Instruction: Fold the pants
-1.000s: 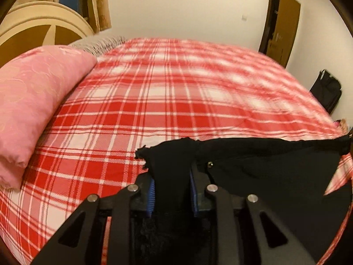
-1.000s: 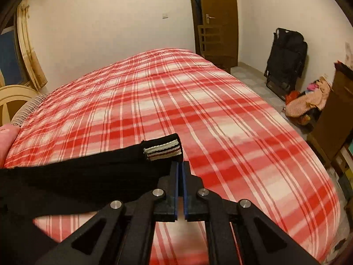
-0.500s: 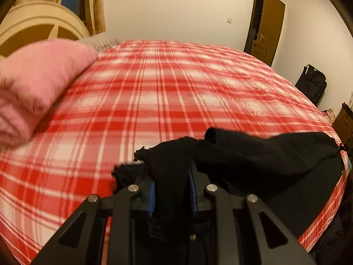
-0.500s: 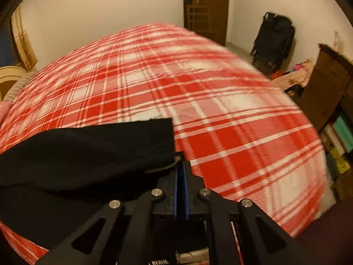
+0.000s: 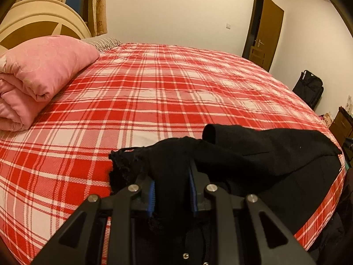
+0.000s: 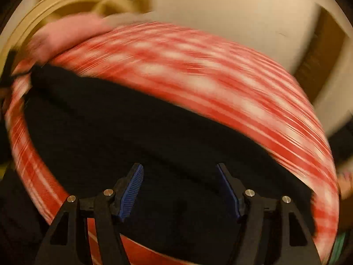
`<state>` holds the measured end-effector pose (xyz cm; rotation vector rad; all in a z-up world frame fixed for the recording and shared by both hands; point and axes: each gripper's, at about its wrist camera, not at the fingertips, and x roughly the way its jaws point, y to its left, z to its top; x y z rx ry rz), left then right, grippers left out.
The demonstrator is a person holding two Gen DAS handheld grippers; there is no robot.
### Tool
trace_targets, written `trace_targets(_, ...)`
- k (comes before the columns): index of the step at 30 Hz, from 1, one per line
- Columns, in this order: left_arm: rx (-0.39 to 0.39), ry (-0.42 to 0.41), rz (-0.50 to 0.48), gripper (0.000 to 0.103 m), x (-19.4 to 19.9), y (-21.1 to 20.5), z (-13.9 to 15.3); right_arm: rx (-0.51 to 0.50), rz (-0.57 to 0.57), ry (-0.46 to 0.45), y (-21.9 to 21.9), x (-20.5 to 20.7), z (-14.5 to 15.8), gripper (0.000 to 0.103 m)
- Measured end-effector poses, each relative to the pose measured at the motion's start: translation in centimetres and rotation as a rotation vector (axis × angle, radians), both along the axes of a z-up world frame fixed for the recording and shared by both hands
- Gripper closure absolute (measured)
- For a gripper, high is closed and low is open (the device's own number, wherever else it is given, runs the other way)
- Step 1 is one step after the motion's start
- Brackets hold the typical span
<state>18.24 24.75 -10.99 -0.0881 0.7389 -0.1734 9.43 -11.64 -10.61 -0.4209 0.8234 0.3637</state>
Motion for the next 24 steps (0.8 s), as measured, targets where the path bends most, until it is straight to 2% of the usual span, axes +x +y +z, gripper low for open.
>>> trace_targets(3, -0.013, -0.011, 0.000, 0.078, -0.4, 0.1, 0.3, -0.107, 0.137, -0.007, 6.1, 1.2, -3.1, 0.035)
trace_targets(6, -0.025, -0.020, 0.001, 0.077, -0.8, 0.2, 0.7, -0.146, 0.169, -0.014, 8.6, 2.7, -4.7, 0.039)
trace_targets(7, -0.036, -0.019, -0.001, 0.077, -0.8, 0.2, 0.9, -0.161, 0.168, -0.021, 9.1, 3.2, -5.0, 0.047)
trace_targets(8, -0.039, -0.019, -0.003, 0.078, -0.8, 0.2, 1.0, -0.172, 0.163, -0.023, 9.3, 3.8, -5.2, 0.064)
trace_targets(9, -0.040, -0.021, -0.007, 0.078, -0.9, 0.1, 1.2, -0.177, 0.146, -0.026, 9.3, 4.5, -5.3, 0.073)
trace_targets(10, -0.042, -0.025, -0.014, 0.078, -0.9, 0.0, 1.4, -0.169, 0.123, -0.019, 9.1, 5.3, -5.2, 0.090)
trace_targets(11, -0.045, -0.028, -0.021, 0.078, -0.9, 0.0, 1.6, -0.159, 0.105, -0.010, 9.2, 6.1, -5.1, 0.102)
trace_targets(14, -0.055, -0.037, -0.029, 0.078, -0.9, 0.0, 2.1, -0.109, 0.071, 0.033, 8.2, 7.4, -4.6, 0.103)
trace_targets(18, -0.074, -0.039, -0.025, 0.078, -0.7, 0.5, 2.0, -0.118, 0.092, 0.010, 7.9, 5.9, -3.4, 0.103)
trace_targets(20, -0.087, -0.040, -0.020, 0.078, -1.0, 0.7, 1.9, -0.120, 0.117, -0.015, 8.0, 5.4, -3.0, 0.100)
trace_targets(21, -0.091, -0.041, -0.019, 0.077, -1.2, 0.9, 1.8, -0.100, 0.146, -0.011, 8.4, 4.8, -2.8, 0.095)
trace_targets(22, -0.095, -0.040, -0.019, 0.077, -1.3, 0.9, 1.7, -0.105, 0.177, -0.014, 8.8, 4.4, -2.9, 0.062)
trace_targets(23, -0.094, -0.035, -0.017, 0.077, -1.3, 0.9, 1.5, -0.122, 0.190, -0.018, 9.1, 4.1, -3.0, 0.025)
trace_targets(24, -0.093, -0.030, -0.015, 0.078, -1.2, 0.9, 1.3, -0.136, 0.197, -0.022, 9.5, 3.8, -3.2, 0.023)
